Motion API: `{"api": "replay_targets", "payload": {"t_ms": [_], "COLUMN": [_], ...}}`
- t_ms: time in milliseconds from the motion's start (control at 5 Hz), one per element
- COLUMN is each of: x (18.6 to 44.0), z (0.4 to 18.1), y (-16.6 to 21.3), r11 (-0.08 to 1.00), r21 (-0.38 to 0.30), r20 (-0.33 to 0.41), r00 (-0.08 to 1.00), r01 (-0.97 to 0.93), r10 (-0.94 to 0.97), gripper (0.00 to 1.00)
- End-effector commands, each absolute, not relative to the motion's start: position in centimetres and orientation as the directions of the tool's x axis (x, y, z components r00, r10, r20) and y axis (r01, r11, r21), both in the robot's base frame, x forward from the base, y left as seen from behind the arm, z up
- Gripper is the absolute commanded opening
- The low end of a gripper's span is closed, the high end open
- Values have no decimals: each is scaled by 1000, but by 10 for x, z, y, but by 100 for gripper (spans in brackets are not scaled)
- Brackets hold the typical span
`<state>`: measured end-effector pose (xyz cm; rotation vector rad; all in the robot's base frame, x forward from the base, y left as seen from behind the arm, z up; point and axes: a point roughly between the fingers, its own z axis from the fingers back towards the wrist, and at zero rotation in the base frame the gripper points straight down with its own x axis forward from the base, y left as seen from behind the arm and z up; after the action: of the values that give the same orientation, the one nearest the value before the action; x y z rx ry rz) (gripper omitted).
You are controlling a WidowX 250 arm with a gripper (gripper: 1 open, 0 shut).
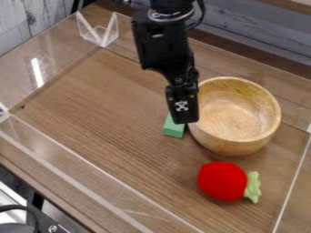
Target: Move the red object to the right side of the table
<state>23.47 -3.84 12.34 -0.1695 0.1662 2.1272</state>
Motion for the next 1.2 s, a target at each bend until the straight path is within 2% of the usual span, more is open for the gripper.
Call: {"api": "replay_targets", "payload": {"t_ms": [0, 200, 400, 800, 1000], "x": [236, 241, 246, 248, 249], "z": [138, 137, 136, 134, 124], "y": [-41, -42, -44, -26, -30], "r11": [-544, -589, -631, -640, -602], "r21": [15, 20, 26, 44, 52], "r20": [-215, -216, -217, -217, -215], "r00": [-534, -579, -621, -632, -597], "r01": [-839, -808, -775, -767, -797], "r10": [818, 786, 753, 744, 772], "gripper": [100, 0, 0, 0, 0]}}
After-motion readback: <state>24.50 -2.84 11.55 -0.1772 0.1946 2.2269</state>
